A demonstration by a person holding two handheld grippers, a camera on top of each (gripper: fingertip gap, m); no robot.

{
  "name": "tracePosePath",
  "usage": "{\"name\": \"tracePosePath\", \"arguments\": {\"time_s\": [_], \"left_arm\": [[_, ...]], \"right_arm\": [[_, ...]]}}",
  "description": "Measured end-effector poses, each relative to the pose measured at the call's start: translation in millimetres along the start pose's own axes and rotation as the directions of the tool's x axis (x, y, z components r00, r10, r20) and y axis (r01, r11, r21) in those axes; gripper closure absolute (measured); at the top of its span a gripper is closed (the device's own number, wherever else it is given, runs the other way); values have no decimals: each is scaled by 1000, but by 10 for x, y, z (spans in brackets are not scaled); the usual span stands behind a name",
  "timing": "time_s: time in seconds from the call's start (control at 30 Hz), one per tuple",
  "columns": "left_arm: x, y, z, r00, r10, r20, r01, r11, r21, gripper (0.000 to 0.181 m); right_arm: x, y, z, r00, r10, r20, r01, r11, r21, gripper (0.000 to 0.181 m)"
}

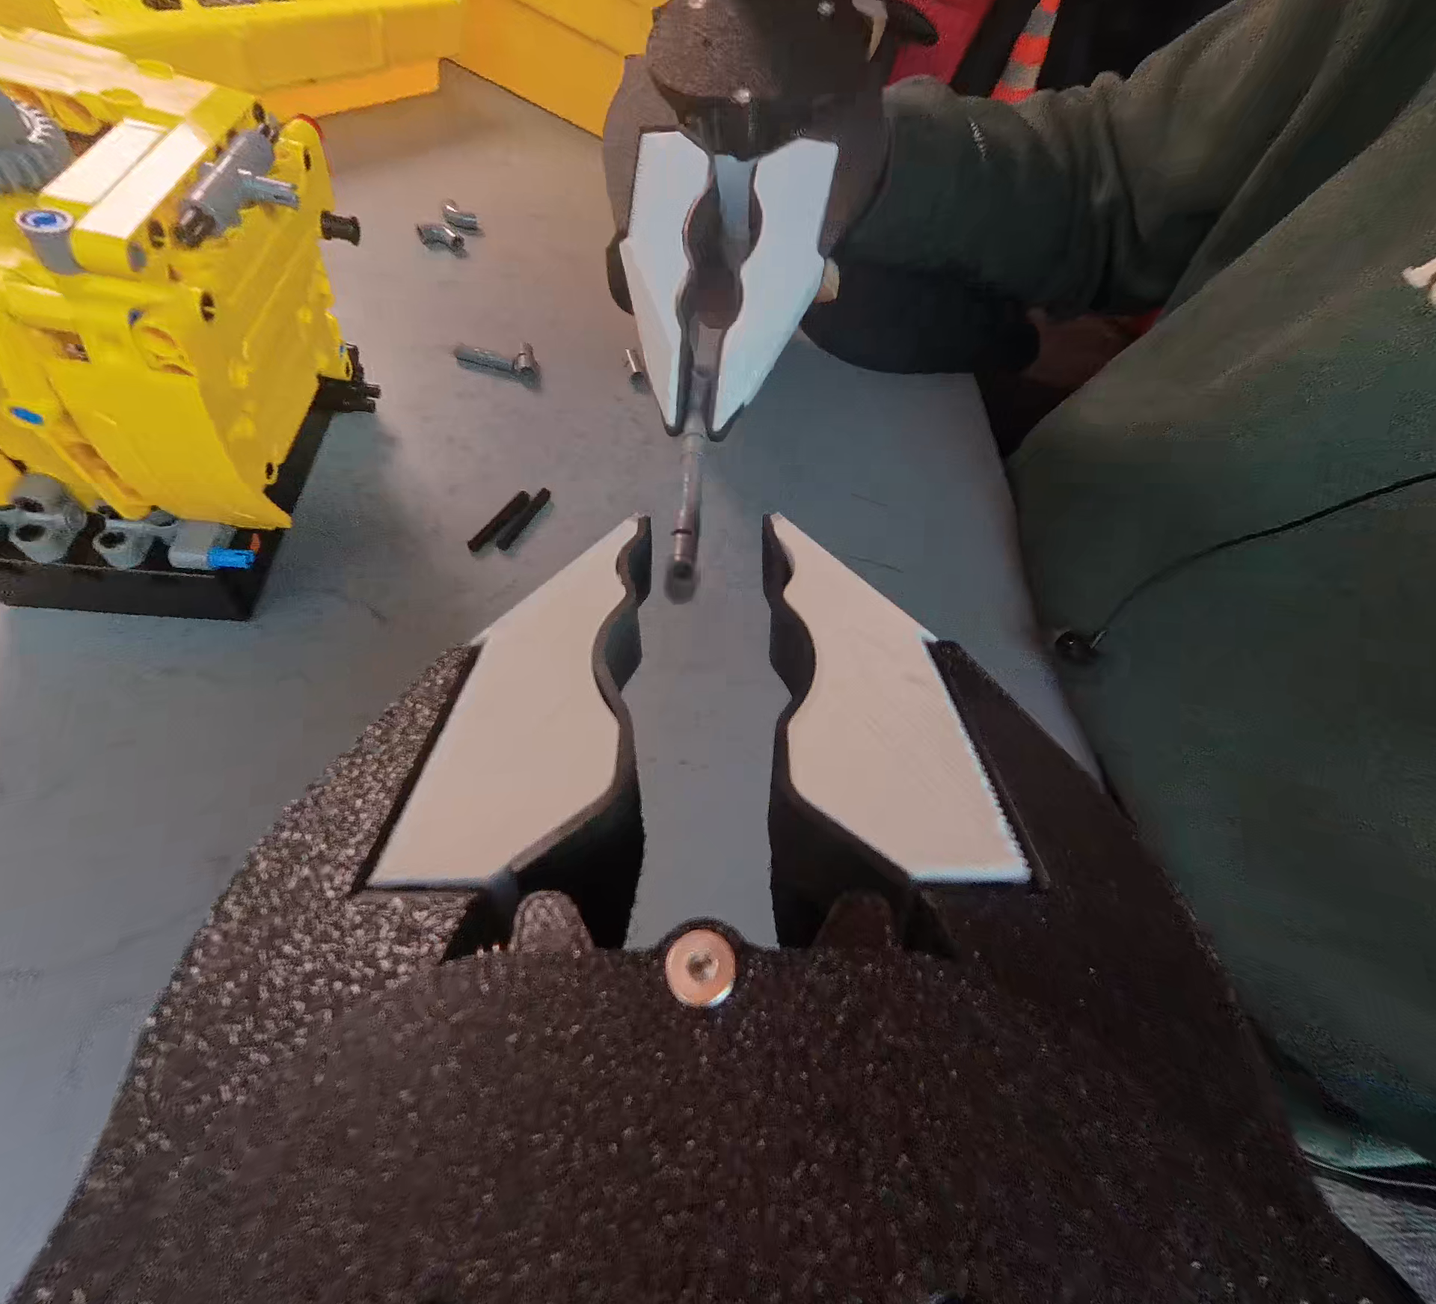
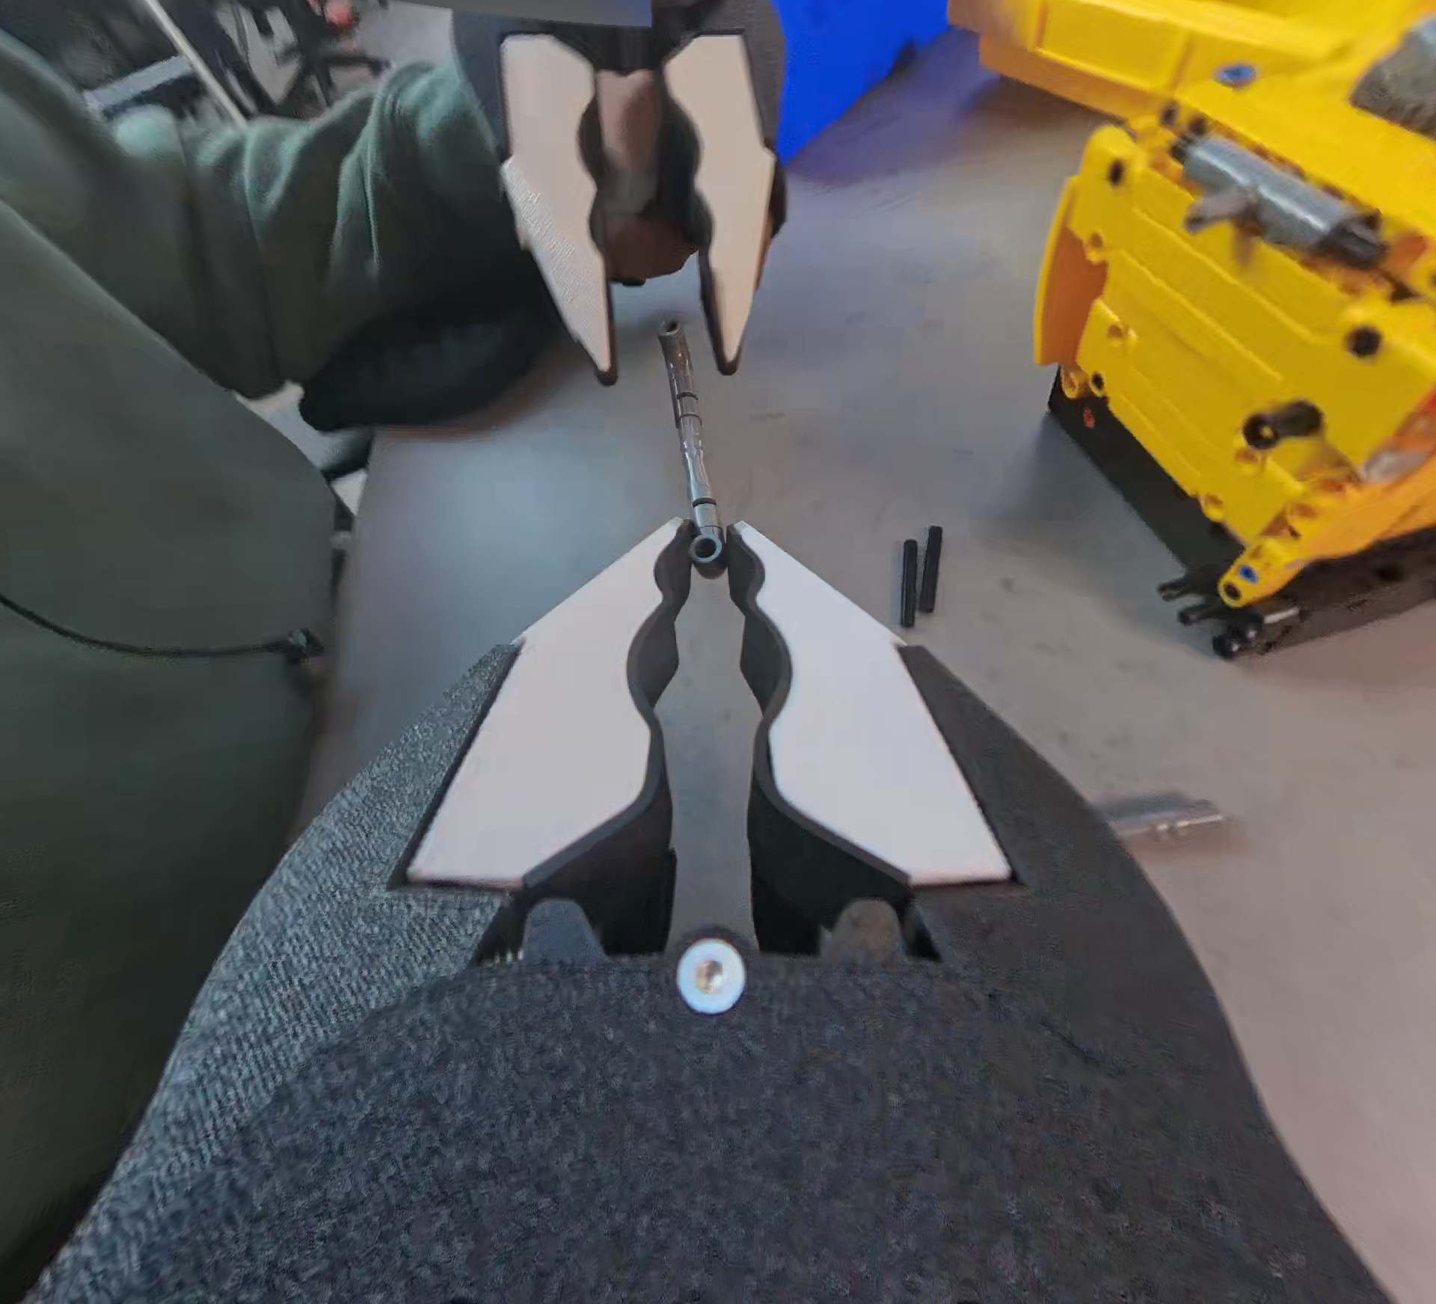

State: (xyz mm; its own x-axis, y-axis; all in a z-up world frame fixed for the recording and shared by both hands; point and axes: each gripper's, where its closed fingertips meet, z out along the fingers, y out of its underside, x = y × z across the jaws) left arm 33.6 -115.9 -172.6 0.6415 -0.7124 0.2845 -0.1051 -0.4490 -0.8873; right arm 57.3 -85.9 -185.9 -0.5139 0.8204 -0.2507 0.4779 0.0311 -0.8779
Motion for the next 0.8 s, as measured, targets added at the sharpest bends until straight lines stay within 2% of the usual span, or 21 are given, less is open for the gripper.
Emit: {"name": "tracePosePath", "arguments": {"time_s": [0.07, 0.1, 0.2, 0.27, 0.3, 0.37, 0.47, 0.6, 0.73, 0.8], "left_arm": [[-62, 7, 25, 997, 44, 69, -43, 999, -13, 169], [-88, 4, 33, 996, 40, 86, -39, 999, -14, 170], [-82, 31, 54, 997, -63, 36, 64, 998, -23, 174], [-76, 154, 75, 980, -201, -13, 199, 977, -78, 174], [-123, 226, 72, 962, -274, -6, 272, 957, -99, 175], [-209, 371, 27, 917, -398, 14, 396, 909, -130, 175], [-295, 513, -47, 877, -476, 57, 479, 863, -158, 175], [-416, 536, -119, 873, -470, 131, 486, 861, -147, 168], [-590, 529, -237, 884, -396, 247, 433, 894, -117, 148], [-652, 454, -294, 899, -330, 287, 368, 926, -88, 148]], "right_arm": [[12, -39, -17, 979, 188, 77, -191, 981, 40, 173], [-8, -52, -23, 962, 246, 118, -253, 966, 51, 173], [32, -2, -7, 951, 288, 110, -293, 955, 36, 172], [86, 28, -19, 969, 240, 61, -241, 970, 22, 171], [158, 41, -51, 983, 183, 2, -183, 983, 16, 163], [308, 88, -167, 992, 24, -125, -29, 999, -37, 159], [471, 117, -336, 968, -75, -239, 56, 995, -85, 159], [419, 141, -323, 979, -55, -196, 43, 997, -68, 159], [431, 272, -235, 955, -189, -229, 149, 972, -181, 159], [467, 297, -240, 944, -214, -250, 165, 965, -203, 159]]}}
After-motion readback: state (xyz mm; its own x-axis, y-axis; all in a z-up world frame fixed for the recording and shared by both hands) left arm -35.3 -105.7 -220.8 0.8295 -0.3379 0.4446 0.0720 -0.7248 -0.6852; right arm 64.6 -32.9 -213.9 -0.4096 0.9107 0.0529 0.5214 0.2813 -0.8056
